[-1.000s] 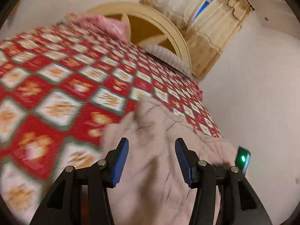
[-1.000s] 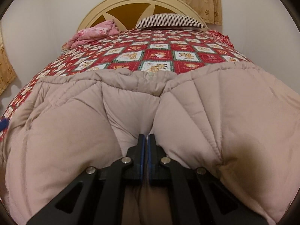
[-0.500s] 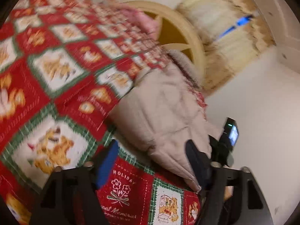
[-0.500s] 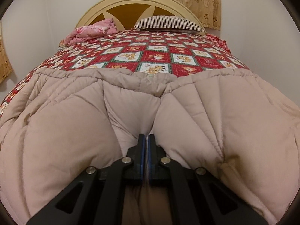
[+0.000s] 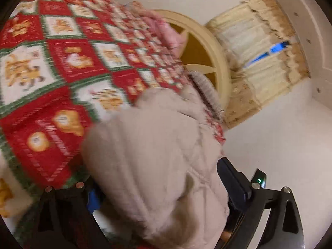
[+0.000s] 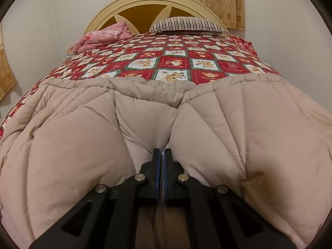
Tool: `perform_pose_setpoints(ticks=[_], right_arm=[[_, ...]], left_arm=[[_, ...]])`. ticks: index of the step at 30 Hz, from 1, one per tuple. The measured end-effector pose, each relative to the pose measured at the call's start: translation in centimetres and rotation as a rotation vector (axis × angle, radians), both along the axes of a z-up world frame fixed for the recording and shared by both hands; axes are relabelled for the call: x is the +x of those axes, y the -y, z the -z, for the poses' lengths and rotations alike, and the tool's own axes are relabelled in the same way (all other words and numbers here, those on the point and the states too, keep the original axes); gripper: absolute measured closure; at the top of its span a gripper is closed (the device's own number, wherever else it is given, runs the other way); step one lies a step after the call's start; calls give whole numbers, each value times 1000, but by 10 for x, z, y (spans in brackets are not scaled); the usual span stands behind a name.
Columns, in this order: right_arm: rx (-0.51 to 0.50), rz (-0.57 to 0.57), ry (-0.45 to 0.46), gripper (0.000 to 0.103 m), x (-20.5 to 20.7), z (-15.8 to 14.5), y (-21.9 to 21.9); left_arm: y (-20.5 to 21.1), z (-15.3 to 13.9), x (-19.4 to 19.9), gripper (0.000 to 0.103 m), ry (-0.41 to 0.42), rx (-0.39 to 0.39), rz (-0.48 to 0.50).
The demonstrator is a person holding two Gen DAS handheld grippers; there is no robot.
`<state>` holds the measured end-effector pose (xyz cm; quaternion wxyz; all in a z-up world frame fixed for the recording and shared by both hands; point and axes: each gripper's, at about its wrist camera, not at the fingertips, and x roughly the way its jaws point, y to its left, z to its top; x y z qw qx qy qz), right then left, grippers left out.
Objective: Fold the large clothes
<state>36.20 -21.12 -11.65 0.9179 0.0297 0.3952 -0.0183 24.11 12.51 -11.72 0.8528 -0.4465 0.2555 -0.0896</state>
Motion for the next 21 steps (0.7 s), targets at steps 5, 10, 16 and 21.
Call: perform_pose_setpoints(ticks=[5,10,16,21], right_arm=[[141,5,44,93,-25,-35,17],[214,-26,174,93,-78,-73,19],[385,-9,-54,102,-58,10,12],[426,4,-86,102,-52,11,9]], left_arm=[[2,-1,3,7,37,35,46],[5,-4,7,7,49,36,26],[20,-24,19,30,168,109,161],[23,-47,27,63,270,115,295]])
